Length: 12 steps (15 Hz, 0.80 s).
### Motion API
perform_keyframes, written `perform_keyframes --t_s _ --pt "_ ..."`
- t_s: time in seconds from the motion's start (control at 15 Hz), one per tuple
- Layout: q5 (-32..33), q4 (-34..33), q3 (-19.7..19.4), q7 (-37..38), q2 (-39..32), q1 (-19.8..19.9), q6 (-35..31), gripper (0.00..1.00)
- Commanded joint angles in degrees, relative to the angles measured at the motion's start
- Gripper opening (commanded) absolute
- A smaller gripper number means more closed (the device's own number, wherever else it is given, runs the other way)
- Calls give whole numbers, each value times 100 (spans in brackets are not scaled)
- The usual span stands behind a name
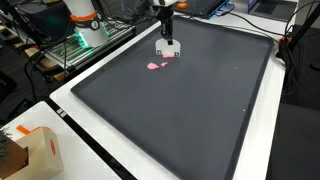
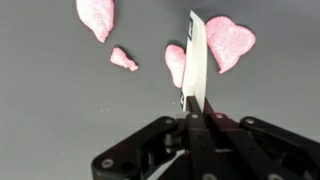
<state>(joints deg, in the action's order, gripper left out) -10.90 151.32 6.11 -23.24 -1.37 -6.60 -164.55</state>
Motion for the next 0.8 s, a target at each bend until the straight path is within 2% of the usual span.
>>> perform_keyframes --t_s 0.0,0.73 --pt "-123 -222 120 -280 -468 16 -184 1" --pt "19 -754 271 -314 -854 105 -257 1"
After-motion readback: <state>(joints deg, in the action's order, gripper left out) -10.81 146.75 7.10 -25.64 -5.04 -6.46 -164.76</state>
